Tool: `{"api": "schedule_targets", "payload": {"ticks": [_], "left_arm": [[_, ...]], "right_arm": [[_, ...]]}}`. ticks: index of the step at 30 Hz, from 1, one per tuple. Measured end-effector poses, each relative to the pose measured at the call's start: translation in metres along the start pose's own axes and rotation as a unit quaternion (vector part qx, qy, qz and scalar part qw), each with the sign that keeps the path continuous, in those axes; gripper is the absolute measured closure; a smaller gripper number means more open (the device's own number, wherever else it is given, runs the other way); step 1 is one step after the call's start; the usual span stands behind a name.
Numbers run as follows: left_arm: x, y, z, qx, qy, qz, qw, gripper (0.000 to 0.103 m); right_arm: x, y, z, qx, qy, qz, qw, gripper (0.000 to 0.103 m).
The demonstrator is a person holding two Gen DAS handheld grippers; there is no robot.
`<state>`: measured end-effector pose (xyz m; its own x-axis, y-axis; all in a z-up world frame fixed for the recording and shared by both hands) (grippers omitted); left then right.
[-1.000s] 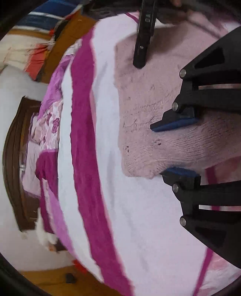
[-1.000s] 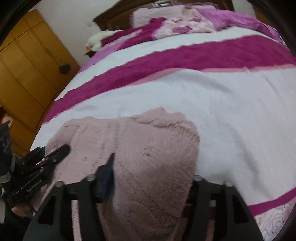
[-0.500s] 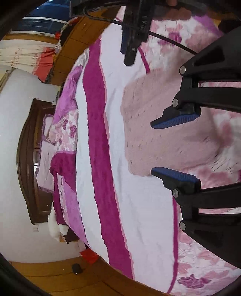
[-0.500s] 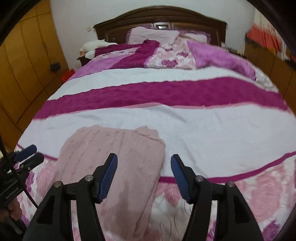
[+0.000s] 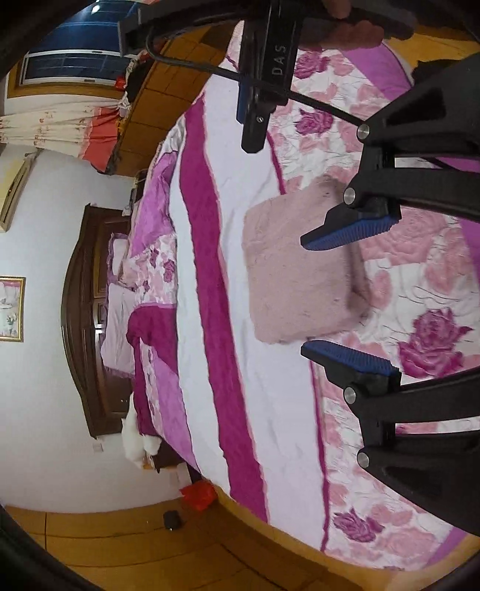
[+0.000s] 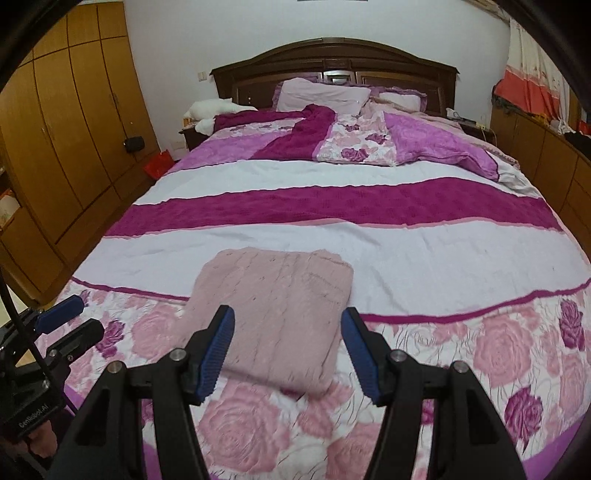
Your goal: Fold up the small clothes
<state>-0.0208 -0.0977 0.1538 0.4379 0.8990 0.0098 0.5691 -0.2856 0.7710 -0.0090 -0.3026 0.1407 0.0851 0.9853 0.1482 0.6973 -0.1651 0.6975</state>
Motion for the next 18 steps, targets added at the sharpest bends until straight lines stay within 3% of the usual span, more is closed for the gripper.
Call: {"api": "schedule_targets", "payload": {"ticks": [4, 8, 10, 14, 18], "left_arm": [[0.000, -0.038, 0.003, 0.019, 0.010, -0.013, 0.9997, 0.075], [0.001, -0.077, 0.019, 0.041, 0.025, -0.026, 0.9985, 0.075], [0.001, -0.101, 0.032, 0.059, 0.029, -0.029, 0.9974, 0.075], [0.004, -0.137, 0.065, 0.079, 0.037, -0.022, 0.9960, 0.075], [0.021, -0.162, 0.116, 0.103, 0.058, -0.013, 0.9929, 0.075]], "right_arm": [[0.004, -0.034, -0.001, 0.011, -0.029, -0.011, 0.999, 0.040], [0.001, -0.081, 0.026, 0.031, -0.123, -0.040, 0.991, 0.040], [0.001, -0.102, 0.042, 0.047, -0.146, -0.047, 0.987, 0.040], [-0.001, -0.149, 0.084, 0.087, -0.132, -0.031, 0.987, 0.039], [-0.006, -0.162, 0.121, 0.090, -0.146, -0.044, 0.984, 0.039]]}}
Point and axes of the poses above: each gripper's, at about its wrist camera, not at the fingertips, and z roughly the way its jaws point, x to its left, y to its top, the point moved 7 cm from there along z, roughly the way its jaws point, and after that the axes turned 3 degrees about z, right-handed, at the moved point
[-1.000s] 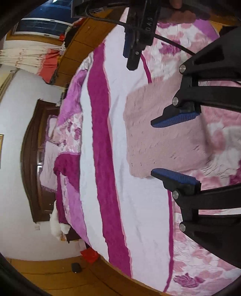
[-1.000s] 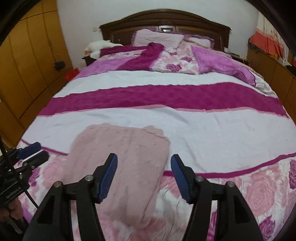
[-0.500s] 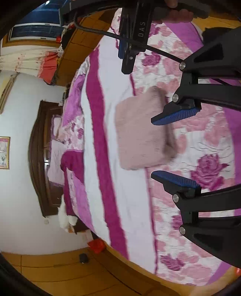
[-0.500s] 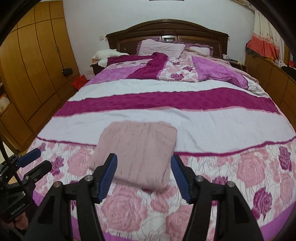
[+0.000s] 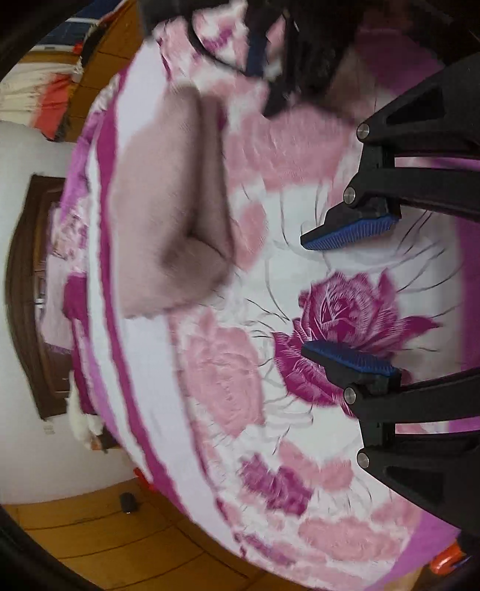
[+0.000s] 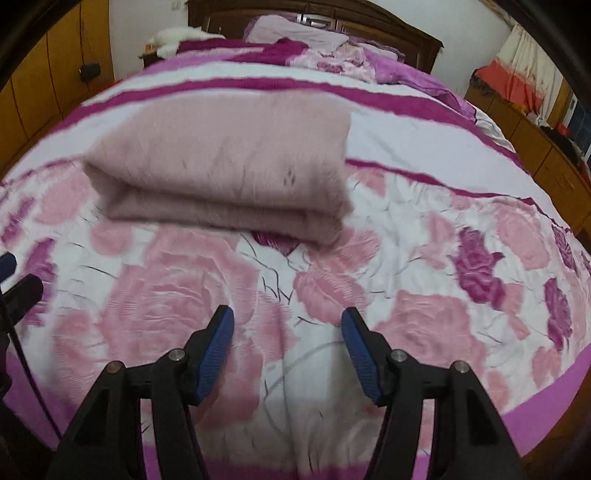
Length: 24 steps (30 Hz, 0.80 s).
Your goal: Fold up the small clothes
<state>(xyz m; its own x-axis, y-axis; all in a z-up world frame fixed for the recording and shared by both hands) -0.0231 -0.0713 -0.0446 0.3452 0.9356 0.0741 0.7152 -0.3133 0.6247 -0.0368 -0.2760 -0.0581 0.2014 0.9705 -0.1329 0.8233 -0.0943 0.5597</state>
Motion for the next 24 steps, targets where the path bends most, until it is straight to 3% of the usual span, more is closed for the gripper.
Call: {"api": "schedule_targets", "payload": {"ticks": [4, 6, 8, 11, 13, 16, 24], "left_arm": [[0.008, 0.015, 0.024, -0.049, 0.020, 0.016, 0.9985, 0.052], [0.009, 0.022, 0.041, -0.043, 0.023, 0.023, 0.9986, 0.044], [0.013, 0.029, 0.052, -0.034, 0.006, -0.001, 0.9994, 0.036], [0.018, 0.041, 0.065, -0.020, -0.010, -0.020, 0.9995, 0.025], [0.018, 0.051, 0.074, -0.009, -0.011, -0.022, 0.9996, 0.018], [0.019, 0.060, 0.085, 0.001, -0.013, -0.027, 0.9995, 0.017], [0.016, 0.064, 0.088, 0.008, -0.002, -0.025, 0.9996, 0.017]], "right_arm": [[0.006, 0.015, 0.017, -0.034, -0.005, -0.023, 0.999, 0.024], [0.008, 0.024, 0.028, -0.053, -0.007, -0.031, 0.998, 0.015], [0.006, 0.030, 0.041, -0.071, 0.007, -0.024, 0.997, 0.005], [-0.003, 0.040, 0.059, -0.047, 0.059, 0.021, 0.997, 0.001], [-0.002, 0.047, 0.063, -0.043, 0.063, 0.026, 0.997, 0.000], [0.004, 0.052, 0.066, -0.044, 0.044, 0.012, 0.998, 0.000], [0.002, 0.060, 0.068, -0.049, 0.042, 0.020, 0.998, 0.000]]}}
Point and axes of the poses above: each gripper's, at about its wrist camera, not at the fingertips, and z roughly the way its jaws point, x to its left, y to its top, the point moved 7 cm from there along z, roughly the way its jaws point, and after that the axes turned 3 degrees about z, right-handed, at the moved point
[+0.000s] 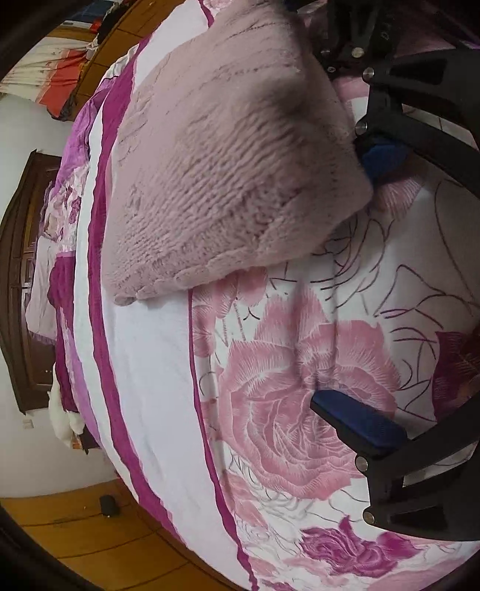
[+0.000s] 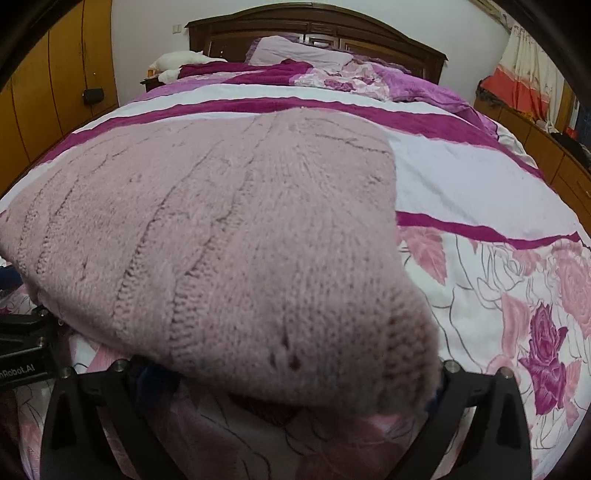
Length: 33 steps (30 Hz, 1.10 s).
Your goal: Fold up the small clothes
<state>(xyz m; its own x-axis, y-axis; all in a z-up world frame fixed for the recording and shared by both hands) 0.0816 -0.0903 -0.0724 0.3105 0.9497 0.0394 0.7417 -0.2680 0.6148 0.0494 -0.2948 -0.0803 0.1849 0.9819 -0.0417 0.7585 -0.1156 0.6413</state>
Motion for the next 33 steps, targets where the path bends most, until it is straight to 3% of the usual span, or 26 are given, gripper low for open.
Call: {"api": "schedule_targets", "payload": {"ticks": [33], "left_arm": [[0.002, -0.001, -0.001, -0.001, -0.004, 0.000, 1.0000, 0.017]], "right_arm": [[0.002, -0.011, -0.010, -0.003, -0.010, 0.005, 1.000, 0.000]]}}
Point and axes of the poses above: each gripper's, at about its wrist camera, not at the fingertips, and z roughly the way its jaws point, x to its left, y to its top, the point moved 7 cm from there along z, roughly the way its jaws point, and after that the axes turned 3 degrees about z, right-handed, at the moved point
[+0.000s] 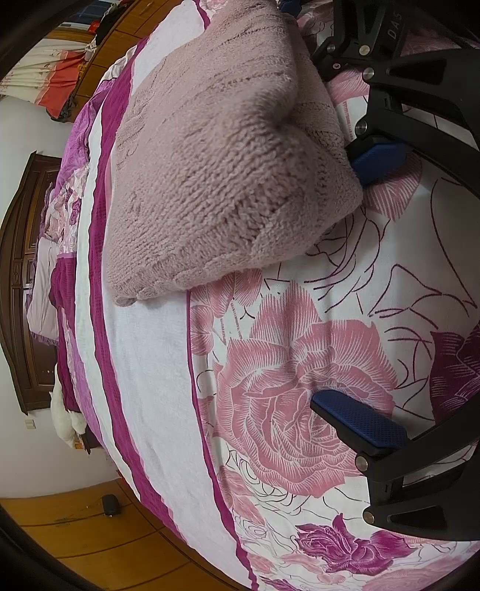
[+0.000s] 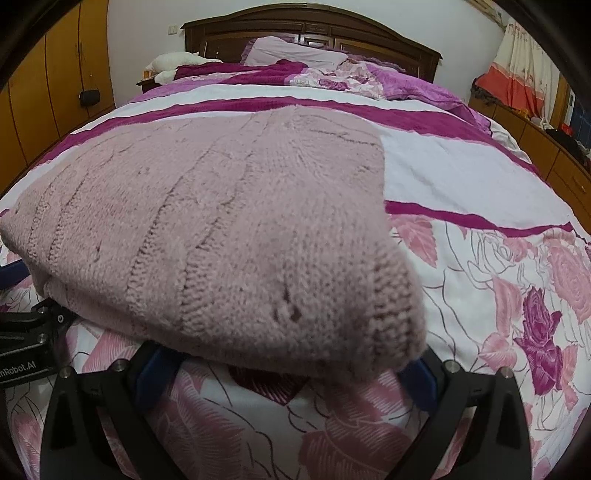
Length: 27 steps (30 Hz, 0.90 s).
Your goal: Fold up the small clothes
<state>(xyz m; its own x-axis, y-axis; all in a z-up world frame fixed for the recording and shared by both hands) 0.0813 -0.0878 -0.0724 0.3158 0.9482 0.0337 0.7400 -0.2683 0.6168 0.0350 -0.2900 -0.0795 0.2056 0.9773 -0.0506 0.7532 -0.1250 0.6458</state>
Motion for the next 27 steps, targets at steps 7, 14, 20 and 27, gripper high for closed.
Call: {"api": "schedule_targets", "payload": {"ticks": [7, 14, 20, 27], "left_arm": [[-0.0001, -0.0001, -0.0001, 0.000, 0.000, 0.000, 1.0000, 0.017], [0.0006, 0.0008, 0.0003, -0.002, -0.002, -0.002, 1.0000, 0.017], [0.0020, 0.0017, 0.0004, -0.002, -0.006, -0.003, 1.0000, 0.017], [0.0032, 0.0026, 0.0003, -0.003, -0.006, -0.002, 1.0000, 0.017]], "right_arm": [[0.0009, 0.0012, 0.0016, 0.001, 0.005, 0.002, 1.000, 0.000], [-0.0042, 0.0031, 0.0058, -0.008, 0.021, 0.011, 1.000, 0.000], [-0.0044, 0.0053, 0.0083, -0.004, 0.023, 0.014, 1.000, 0.000], [-0.0034, 0.0054, 0.0077, 0.001, 0.016, 0.013, 1.000, 0.000]]}}
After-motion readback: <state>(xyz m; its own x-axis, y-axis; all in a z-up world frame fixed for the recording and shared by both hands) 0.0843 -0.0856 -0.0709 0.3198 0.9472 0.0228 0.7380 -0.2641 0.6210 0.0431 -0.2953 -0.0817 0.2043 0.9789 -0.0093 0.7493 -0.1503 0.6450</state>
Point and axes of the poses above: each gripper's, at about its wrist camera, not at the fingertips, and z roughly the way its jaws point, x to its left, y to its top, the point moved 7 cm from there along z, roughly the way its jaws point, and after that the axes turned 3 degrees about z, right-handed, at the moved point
